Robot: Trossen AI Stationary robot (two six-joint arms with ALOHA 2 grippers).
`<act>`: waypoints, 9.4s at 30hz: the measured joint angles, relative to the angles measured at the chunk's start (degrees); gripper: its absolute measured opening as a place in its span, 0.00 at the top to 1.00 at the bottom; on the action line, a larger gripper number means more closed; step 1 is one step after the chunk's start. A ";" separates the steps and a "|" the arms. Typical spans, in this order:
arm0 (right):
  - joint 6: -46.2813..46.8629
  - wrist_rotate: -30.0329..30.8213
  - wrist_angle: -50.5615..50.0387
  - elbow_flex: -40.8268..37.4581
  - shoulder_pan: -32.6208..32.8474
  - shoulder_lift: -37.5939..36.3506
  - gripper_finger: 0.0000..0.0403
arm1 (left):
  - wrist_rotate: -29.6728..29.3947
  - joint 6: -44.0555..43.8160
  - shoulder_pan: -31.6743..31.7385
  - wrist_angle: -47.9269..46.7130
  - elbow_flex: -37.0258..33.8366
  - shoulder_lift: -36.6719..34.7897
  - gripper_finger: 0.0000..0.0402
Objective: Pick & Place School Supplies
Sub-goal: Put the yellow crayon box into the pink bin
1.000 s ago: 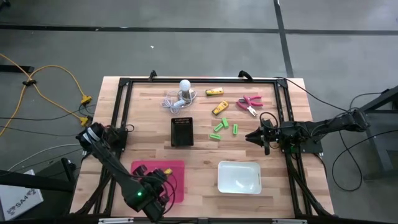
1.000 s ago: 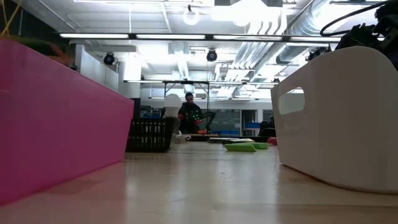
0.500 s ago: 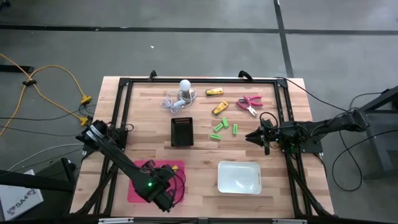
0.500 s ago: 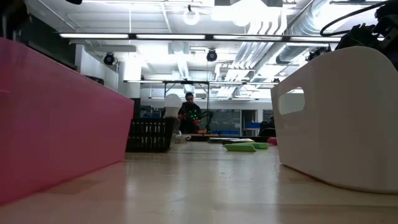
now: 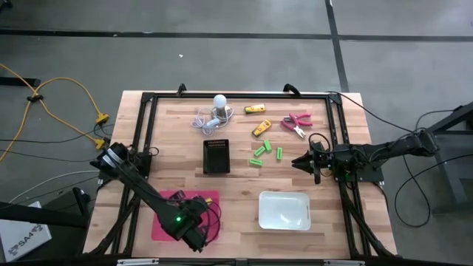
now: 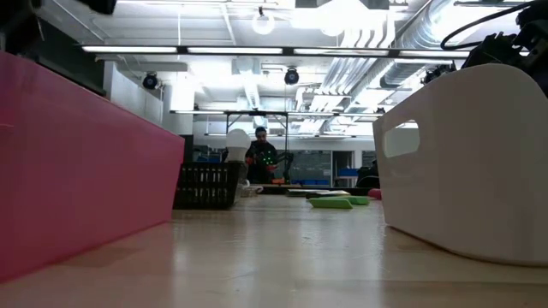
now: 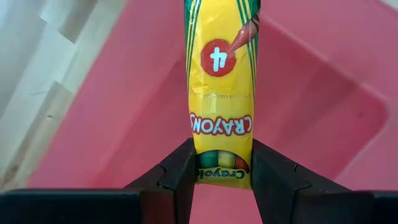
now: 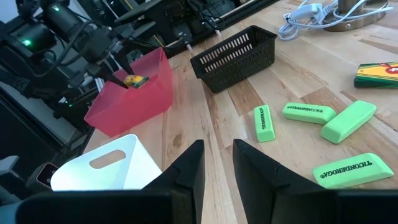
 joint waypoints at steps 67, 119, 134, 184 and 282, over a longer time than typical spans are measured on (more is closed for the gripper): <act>0.00 0.00 -0.02 -0.02 0.02 -0.01 0.82 | 0.42 30.54 21.75 15.49 -4.97 -10.02 0.47; -0.02 0.01 0.00 0.00 0.01 -0.01 0.82 | -1.46 52.76 51.21 56.08 -3.79 4.88 0.32; -0.01 0.00 0.00 0.00 0.01 -0.01 0.82 | -1.03 54.81 53.49 51.32 -0.55 5.76 0.32; 0.00 0.02 0.20 -0.02 0.02 0.00 0.82 | 1.47 53.55 55.47 47.07 9.78 19.16 0.32; 0.00 0.02 0.20 -0.01 0.01 0.00 0.82 | 1.62 54.62 55.61 38.65 9.65 13.81 0.59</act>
